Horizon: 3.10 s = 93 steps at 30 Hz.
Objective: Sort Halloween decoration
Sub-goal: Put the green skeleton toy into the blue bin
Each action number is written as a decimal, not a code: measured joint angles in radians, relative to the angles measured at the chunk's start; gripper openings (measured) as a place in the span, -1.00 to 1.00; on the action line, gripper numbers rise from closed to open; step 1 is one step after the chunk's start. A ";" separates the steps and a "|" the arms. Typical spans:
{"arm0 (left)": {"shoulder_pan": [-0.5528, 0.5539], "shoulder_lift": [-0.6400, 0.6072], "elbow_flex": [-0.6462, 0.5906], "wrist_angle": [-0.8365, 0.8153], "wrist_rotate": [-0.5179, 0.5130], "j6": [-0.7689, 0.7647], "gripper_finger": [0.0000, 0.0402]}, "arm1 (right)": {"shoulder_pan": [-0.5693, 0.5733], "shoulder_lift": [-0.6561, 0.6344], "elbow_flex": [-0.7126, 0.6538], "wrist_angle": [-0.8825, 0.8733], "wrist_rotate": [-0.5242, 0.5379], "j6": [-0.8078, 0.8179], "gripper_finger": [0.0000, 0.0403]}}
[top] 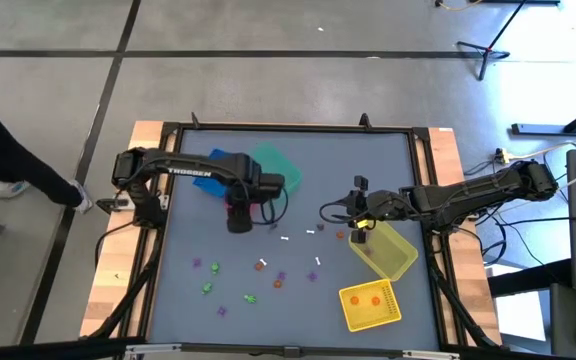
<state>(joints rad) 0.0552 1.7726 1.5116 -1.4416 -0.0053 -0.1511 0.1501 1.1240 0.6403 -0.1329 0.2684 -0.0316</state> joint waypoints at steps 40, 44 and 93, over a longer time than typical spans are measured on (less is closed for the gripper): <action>-0.469 -0.205 -0.250 -0.099 -0.096 -0.979 -0.38 | 0.000 0.000 0.000 0.001 0.000 -0.003 -0.20; -0.470 -0.366 -0.378 -0.002 -0.100 -1.072 -0.38 | 0.000 0.000 0.000 0.001 0.000 -0.003 -0.20; -0.579 -0.297 -0.695 0.741 0.083 -1.576 -0.38 | 0.000 0.000 0.000 0.001 0.000 -0.003 -0.20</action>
<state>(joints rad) -0.5240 1.4759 0.8169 -0.7003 0.0780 -1.7275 0.1501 1.1240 0.6399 -0.1318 0.2680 -0.0341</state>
